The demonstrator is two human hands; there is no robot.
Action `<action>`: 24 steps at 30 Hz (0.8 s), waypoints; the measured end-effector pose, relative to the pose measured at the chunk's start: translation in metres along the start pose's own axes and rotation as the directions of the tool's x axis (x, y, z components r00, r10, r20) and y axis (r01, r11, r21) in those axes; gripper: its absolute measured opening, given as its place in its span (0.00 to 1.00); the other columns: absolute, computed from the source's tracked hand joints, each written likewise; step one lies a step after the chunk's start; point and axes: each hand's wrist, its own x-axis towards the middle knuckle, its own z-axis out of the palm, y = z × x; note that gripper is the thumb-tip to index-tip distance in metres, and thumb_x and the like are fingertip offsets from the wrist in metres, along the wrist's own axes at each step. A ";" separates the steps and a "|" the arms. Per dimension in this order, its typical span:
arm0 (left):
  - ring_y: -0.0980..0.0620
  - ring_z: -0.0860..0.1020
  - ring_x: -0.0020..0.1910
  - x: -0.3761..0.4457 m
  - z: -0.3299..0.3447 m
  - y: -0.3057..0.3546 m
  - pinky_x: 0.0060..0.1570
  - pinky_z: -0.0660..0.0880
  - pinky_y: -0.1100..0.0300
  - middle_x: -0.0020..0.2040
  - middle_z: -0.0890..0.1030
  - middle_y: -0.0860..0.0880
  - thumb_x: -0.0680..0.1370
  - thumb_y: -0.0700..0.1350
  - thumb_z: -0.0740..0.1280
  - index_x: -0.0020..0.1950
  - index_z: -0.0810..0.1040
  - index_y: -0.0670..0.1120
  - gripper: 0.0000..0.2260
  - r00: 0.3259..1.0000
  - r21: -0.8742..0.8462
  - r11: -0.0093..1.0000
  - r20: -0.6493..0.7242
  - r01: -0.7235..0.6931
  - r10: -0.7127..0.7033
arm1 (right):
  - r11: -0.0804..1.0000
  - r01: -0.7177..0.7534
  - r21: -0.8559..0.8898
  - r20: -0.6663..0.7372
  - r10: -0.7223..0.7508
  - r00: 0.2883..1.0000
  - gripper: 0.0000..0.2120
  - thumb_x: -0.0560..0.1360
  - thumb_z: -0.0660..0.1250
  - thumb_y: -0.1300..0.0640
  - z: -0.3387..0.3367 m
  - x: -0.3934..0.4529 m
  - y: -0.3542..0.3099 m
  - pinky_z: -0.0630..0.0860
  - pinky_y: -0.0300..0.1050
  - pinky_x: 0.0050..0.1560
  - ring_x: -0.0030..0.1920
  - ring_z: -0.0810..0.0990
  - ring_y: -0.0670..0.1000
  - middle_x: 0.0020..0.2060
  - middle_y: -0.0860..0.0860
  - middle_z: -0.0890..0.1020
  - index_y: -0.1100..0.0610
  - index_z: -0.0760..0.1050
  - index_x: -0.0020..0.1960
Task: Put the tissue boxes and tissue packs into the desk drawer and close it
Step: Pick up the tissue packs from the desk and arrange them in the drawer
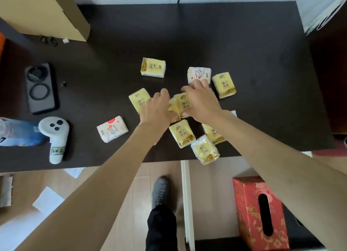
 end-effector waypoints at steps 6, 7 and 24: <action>0.55 0.76 0.46 -0.058 -0.024 0.004 0.36 0.69 0.59 0.49 0.78 0.56 0.73 0.54 0.74 0.53 0.70 0.56 0.16 0.986 -0.252 0.967 -0.164 -0.045 0.003 | 0.888 -0.034 0.459 -0.177 0.129 0.976 0.17 0.74 0.77 0.55 -0.014 -0.062 0.014 0.78 0.48 0.51 0.55 0.78 0.49 0.55 0.48 0.79 0.53 0.76 0.60; 0.56 0.76 0.47 -0.072 -0.027 0.007 0.38 0.72 0.58 0.49 0.78 0.57 0.73 0.55 0.74 0.53 0.70 0.56 0.15 0.984 -0.297 0.953 -0.180 -0.067 0.013 | 0.841 -0.044 0.540 -0.190 0.172 0.966 0.17 0.75 0.76 0.55 -0.018 -0.081 0.019 0.79 0.47 0.52 0.55 0.79 0.47 0.55 0.47 0.81 0.54 0.76 0.61; 0.44 0.77 0.54 -0.176 0.170 0.061 0.55 0.70 0.52 0.53 0.82 0.47 0.77 0.51 0.67 0.59 0.78 0.47 0.12 0.963 -0.131 0.977 0.190 -0.169 0.192 | 0.936 -0.090 0.339 0.231 0.010 0.973 0.18 0.84 0.61 0.57 0.113 -0.243 0.105 0.72 0.57 0.65 0.68 0.74 0.58 0.67 0.55 0.77 0.58 0.71 0.73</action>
